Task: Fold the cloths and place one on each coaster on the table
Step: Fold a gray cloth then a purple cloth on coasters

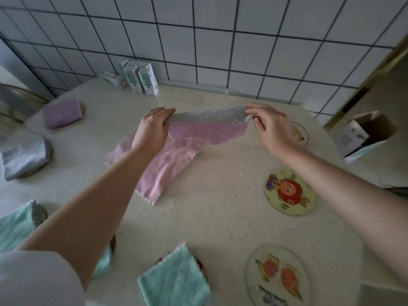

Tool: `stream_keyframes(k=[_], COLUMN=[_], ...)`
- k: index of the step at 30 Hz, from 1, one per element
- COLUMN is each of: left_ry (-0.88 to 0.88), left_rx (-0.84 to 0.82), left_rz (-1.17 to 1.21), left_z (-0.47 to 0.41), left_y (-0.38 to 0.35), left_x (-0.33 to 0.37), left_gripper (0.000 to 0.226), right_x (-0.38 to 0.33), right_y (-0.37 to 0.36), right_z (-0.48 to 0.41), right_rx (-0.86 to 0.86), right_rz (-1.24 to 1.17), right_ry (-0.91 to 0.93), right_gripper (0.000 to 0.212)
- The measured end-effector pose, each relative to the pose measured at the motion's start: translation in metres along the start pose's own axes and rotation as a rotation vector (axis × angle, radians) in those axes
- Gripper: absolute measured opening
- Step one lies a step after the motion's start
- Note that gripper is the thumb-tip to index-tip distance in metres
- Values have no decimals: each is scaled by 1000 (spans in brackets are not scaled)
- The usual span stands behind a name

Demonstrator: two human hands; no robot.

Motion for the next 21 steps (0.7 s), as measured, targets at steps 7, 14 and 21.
stream_keyframes(k=[7,14,21], left_ry=[68,119,186], left_rx=[-110,-286,-400], left_rz=[42,107,91], left_z=[133,276,354], left_y=[-43,-78,-72], left_x=[101,160,186], left_gripper=[34,29,27], right_x=[35,65,64], right_y=[83,108,112], right_z=[139,284,383], right_rx=[-88,-207,-294], right_rz=[-21,-69,-118], right_ry=[-32,-167,-327], right_gripper=[27,28,28])
Point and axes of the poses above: each hand's wrist, its own z-axis away from the middle knuckle, its own y-axis out of the back of the hand, x = y × z, the point moved 1 cm from there along -z, towards the middle knuckle, and after that the axes turned 3 degrees about x, right-handed, at the moved point
